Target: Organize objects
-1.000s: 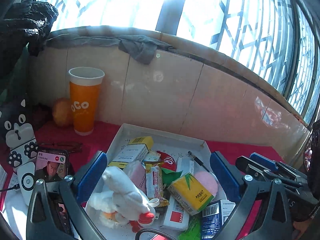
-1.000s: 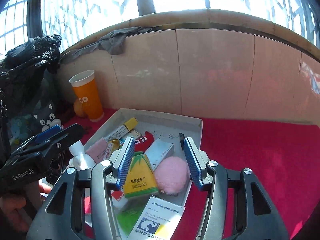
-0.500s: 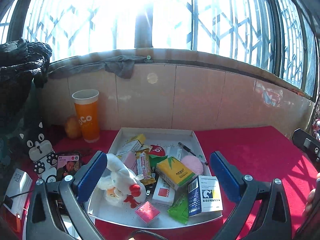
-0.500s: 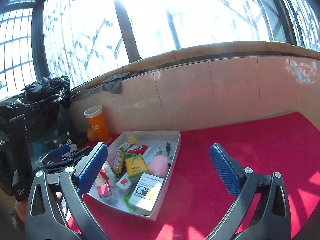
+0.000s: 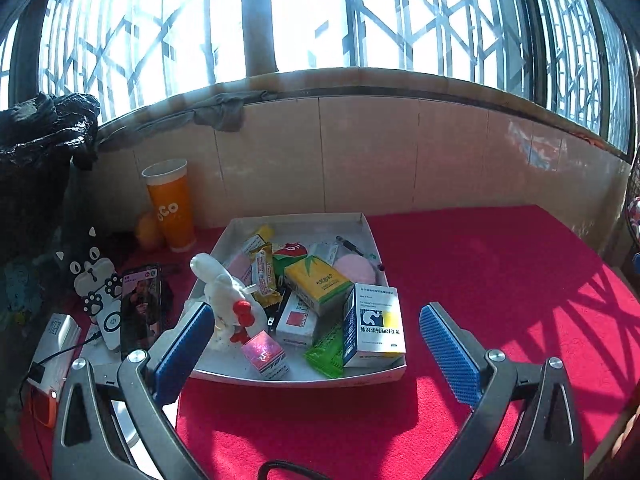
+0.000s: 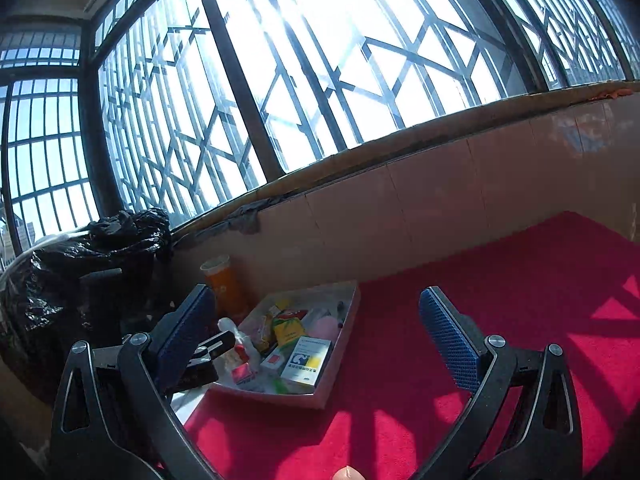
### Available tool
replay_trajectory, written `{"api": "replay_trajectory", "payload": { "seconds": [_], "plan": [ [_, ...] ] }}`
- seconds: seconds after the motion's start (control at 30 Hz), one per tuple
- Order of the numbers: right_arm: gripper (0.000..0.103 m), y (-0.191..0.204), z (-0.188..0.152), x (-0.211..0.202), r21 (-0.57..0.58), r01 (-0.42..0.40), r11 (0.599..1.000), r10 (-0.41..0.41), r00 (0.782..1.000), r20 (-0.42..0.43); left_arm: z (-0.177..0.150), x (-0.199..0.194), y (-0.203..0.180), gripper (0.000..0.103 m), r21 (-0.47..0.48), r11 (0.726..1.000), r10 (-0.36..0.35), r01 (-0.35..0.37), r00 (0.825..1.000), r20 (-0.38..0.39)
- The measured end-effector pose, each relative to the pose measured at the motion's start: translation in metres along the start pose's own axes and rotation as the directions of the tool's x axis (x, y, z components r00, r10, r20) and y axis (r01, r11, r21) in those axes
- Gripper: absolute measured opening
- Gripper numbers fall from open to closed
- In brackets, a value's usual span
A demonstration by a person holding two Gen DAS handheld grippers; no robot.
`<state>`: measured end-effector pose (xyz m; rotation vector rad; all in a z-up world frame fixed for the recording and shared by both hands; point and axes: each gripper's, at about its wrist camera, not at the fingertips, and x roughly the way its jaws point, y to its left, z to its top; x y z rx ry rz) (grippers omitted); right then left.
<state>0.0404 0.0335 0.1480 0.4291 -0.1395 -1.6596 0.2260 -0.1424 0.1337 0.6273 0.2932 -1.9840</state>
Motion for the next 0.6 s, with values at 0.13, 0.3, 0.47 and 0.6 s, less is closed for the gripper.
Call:
{"api": "replay_trajectory", "payload": {
  "seconds": [0.13,0.3,0.47,0.6],
  "plan": [
    [0.103,-0.004,-0.024,0.003,0.015,0.184,0.983,-0.184,0.982,-0.038,-0.008,0.006,0.001,0.103,-0.009,0.998,0.06,-0.061,0.998,-0.032],
    [0.103,-0.028,-0.033,0.008,0.111,0.24,0.964,-0.228,0.967,-0.114,-0.011,0.006,0.008,0.103,-0.024,0.996,0.089,-0.091,0.995,-0.046],
    [0.103,-0.033,-0.04,0.008,0.132,0.248,0.96,-0.229,0.963,-0.145,-0.013,0.009,0.008,0.103,-0.024,0.995,0.092,-0.094,0.994,-0.062],
    [0.103,-0.028,-0.044,0.006,0.1,0.251,0.963,-0.236,0.961,-0.142,-0.015,0.011,0.006,0.103,-0.015,0.994,0.103,-0.104,0.992,-0.07]
  ]
}}
